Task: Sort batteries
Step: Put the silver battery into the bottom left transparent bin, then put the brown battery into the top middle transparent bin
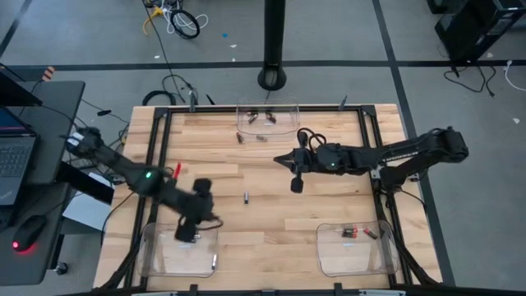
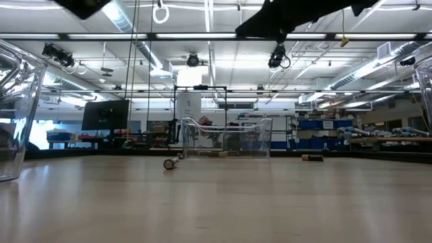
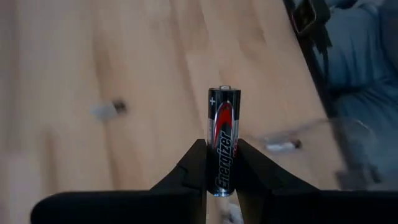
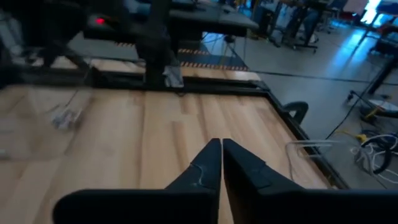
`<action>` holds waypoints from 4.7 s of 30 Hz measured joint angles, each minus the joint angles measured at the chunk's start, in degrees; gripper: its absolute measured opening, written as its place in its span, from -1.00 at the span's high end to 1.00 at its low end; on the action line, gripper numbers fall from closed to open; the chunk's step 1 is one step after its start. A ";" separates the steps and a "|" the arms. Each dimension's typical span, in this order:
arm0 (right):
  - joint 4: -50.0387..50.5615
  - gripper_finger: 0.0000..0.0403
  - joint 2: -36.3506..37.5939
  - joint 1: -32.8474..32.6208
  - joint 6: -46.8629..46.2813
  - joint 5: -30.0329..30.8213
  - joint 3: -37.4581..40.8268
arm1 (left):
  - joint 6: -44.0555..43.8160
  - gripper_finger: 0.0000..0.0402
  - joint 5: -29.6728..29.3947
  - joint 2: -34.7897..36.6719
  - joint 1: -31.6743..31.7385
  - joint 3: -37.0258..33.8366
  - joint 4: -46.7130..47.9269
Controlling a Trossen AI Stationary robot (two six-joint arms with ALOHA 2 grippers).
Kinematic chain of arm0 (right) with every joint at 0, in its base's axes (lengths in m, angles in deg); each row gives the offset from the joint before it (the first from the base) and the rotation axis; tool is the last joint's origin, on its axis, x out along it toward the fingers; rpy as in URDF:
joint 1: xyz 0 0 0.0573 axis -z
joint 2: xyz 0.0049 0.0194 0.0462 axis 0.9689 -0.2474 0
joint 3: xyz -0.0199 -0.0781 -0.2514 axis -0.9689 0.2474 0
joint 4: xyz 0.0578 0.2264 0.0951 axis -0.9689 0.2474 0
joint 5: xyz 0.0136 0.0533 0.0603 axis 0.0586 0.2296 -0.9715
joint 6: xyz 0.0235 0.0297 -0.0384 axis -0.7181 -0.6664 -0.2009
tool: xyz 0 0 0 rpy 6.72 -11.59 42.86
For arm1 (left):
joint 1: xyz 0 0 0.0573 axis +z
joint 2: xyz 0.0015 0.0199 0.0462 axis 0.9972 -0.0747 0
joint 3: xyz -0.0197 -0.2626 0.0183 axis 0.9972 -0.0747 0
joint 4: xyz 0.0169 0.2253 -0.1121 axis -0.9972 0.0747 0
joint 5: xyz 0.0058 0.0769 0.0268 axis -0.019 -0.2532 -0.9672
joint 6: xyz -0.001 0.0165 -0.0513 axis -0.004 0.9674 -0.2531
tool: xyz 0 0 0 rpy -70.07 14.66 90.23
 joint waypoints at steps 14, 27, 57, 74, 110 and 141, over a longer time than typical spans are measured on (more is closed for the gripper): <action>-2.75 0.85 -0.63 1.77 0.12 -0.58 1.61 | -44.05 0.72 -2.80 -0.80 -24.03 -14.37 -3.02; -2.44 0.90 -0.61 1.53 -1.55 -0.67 1.61 | -48.82 0.72 2.62 -0.87 -25.81 -25.91 -13.47; -1.02 0.89 -0.61 1.66 -1.56 -0.70 1.61 | -48.70 0.67 8.19 -9.83 -25.79 -24.95 -16.28; -1.02 0.87 -0.61 1.66 -1.58 -0.67 1.61 | -44.42 0.41 2.21 -9.87 -25.40 -15.47 -0.10; 24.71 0.19 -0.28 23.59 -19.21 2.28 17.51 | 6.47 0.97 -13.44 23.37 -0.92 -35.07 -44.48; 5.90 0.71 -0.52 37.44 -10.33 -12.35 30.11 | 9.61 0.95 -12.92 23.26 0.92 -35.09 -43.94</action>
